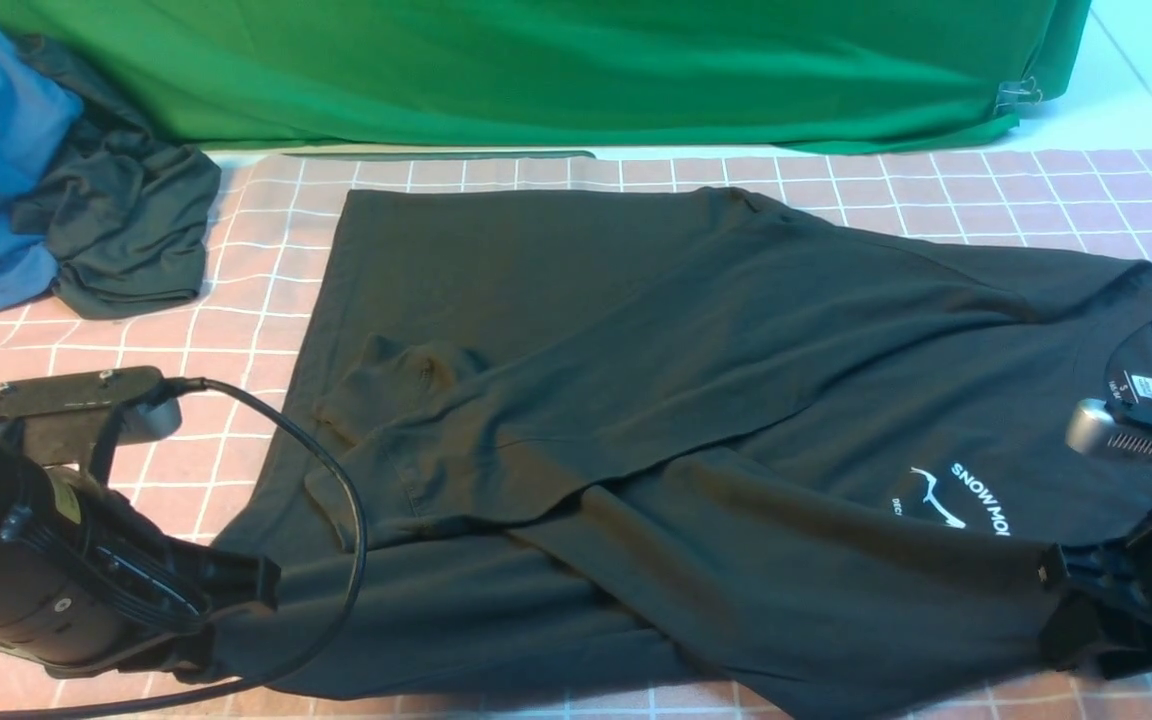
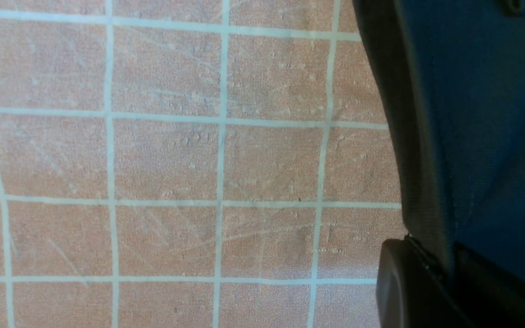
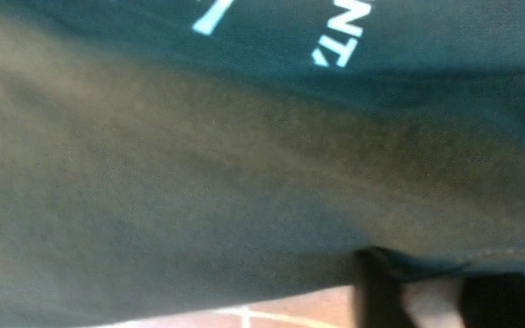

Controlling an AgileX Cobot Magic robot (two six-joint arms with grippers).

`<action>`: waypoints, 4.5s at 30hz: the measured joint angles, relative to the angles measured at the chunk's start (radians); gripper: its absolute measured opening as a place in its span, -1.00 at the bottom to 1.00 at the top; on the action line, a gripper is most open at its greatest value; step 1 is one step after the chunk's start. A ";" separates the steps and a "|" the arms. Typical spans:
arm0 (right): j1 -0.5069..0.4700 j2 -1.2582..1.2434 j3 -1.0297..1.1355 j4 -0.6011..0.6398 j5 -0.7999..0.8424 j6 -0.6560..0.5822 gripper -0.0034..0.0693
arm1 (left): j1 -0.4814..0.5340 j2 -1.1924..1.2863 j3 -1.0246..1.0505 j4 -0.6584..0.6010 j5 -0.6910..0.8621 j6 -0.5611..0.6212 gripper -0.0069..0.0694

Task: Fold a long-sleeved shirt over a pink coffee tablecloth.
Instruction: 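Grasp the near edge of the shirt at its hem and shoulder corners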

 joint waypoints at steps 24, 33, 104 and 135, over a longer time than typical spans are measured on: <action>0.004 -0.164 -0.050 -0.063 0.129 0.007 -0.77 | 0.000 0.000 0.000 0.000 0.011 -0.001 -0.70; 0.004 -0.165 -0.050 -0.163 0.221 0.062 -0.77 | 0.000 0.000 0.000 0.000 0.011 -0.001 -0.70; 0.215 -0.044 0.027 0.208 -0.049 -0.055 -0.59 | 0.000 0.000 0.000 0.000 0.013 0.026 -0.70; 0.215 -0.264 0.011 -0.008 0.323 0.082 -0.43 | 0.000 0.000 0.000 -0.041 0.220 0.022 -0.70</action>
